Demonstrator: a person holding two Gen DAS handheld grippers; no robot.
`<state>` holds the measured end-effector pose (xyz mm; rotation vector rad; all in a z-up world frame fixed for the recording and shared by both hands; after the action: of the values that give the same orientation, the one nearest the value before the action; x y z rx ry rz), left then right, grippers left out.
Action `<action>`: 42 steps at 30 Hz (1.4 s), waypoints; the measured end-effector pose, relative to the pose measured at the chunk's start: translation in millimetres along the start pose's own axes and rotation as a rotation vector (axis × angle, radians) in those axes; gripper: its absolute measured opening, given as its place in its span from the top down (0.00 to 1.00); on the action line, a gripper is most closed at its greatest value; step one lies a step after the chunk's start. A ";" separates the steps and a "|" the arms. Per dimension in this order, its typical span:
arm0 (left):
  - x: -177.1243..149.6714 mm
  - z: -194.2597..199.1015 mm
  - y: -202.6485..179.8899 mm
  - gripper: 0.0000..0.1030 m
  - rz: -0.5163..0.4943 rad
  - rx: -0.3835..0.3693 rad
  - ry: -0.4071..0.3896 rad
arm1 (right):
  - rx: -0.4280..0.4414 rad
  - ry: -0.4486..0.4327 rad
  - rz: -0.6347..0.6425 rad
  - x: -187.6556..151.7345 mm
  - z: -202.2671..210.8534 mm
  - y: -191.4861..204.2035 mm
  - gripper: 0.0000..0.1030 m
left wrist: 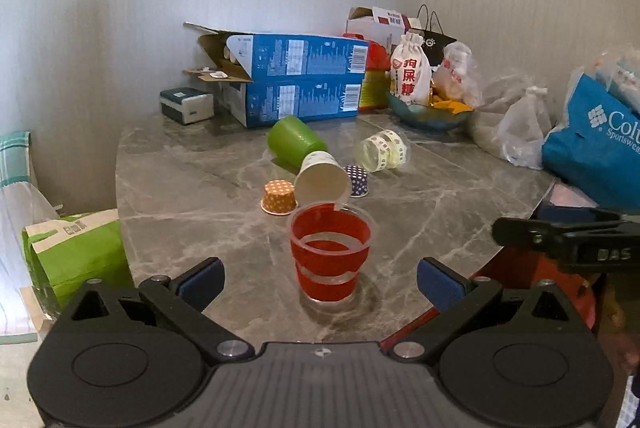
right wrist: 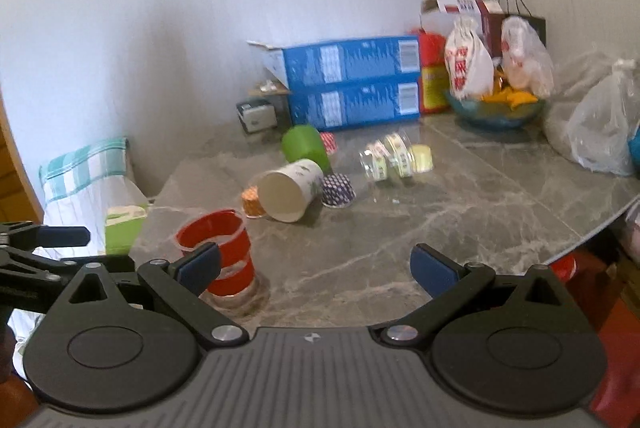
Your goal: Flip cup upright
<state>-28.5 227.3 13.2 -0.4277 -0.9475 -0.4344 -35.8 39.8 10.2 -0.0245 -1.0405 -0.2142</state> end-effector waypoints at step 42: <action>9.2 7.8 -0.9 0.00 0.050 -0.011 -0.002 | 0.027 0.016 0.074 6.0 -1.7 5.6 0.01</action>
<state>-29.5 229.1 25.1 -0.4606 -0.9348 -0.3940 -30.3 44.1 14.9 -0.0363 -1.0248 -0.1333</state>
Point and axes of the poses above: each gripper's, at about its wrist camera, not at the fingertips, and z roughly against the way its jaws point, y to its left, x to its top, the point moved 2 cm from there along -z, roughly the way its jaws point, and after that the axes turned 8 degrees about -x, right-handed, at the moved point
